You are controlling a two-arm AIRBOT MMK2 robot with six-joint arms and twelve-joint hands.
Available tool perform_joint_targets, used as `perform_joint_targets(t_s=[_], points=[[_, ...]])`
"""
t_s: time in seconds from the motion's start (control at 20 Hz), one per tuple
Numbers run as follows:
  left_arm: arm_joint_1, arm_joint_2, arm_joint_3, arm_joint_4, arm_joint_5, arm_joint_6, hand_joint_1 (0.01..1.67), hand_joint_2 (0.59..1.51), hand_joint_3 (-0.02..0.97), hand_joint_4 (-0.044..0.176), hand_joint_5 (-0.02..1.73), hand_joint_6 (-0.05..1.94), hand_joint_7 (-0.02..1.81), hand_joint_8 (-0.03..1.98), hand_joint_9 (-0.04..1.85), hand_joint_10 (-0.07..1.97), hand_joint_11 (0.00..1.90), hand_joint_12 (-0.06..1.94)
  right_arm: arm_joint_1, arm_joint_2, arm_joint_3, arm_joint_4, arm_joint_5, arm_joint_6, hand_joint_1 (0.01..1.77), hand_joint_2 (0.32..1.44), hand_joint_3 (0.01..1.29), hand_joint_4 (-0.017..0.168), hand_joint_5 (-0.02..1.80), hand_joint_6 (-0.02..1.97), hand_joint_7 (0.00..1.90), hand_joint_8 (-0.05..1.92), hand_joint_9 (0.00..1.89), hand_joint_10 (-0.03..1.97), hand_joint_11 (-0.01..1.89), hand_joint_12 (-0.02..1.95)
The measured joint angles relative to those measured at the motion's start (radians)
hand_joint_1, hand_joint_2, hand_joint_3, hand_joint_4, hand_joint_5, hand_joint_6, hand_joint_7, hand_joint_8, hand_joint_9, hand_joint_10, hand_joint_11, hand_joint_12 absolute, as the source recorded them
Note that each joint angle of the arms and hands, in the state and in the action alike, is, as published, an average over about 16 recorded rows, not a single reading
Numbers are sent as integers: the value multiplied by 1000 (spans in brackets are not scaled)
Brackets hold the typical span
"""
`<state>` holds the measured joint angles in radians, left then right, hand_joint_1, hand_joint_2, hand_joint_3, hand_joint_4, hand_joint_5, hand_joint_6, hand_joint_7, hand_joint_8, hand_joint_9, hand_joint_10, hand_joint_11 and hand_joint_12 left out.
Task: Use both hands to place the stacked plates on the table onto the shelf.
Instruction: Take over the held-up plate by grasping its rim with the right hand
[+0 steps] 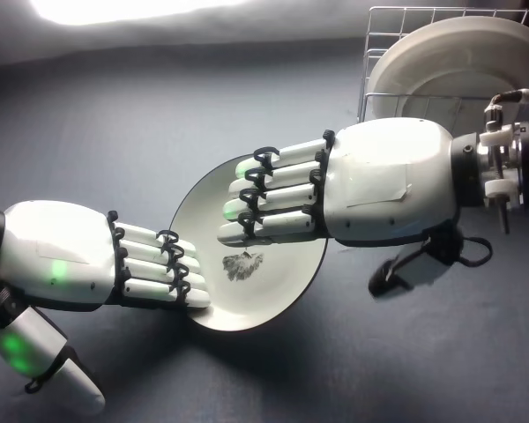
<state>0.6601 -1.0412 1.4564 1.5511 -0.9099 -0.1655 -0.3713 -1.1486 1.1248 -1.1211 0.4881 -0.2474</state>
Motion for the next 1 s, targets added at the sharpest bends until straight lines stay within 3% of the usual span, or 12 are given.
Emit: perform_joint_targets(t_s=[0.45, 1.0], points=[[-3, 0, 1, 1, -1, -1, 15, 1057, -1, -13, -5, -29, 7, -9, 9, -11, 13, -23, -13, -5, -9, 3, -40, 1, 1410, 898, 15, 3, 20, 31, 21, 7, 22, 18, 19, 18], [-5, 0, 2, 0, -3, -1, 16, 1031, -2, -13, -5, -29, 10, -9, 10, -11, 13, -24, -27, -27, -14, 5, -91, 1, 1468, 976, 15, 3, 20, 31, 20, 6, 22, 18, 18, 19]])
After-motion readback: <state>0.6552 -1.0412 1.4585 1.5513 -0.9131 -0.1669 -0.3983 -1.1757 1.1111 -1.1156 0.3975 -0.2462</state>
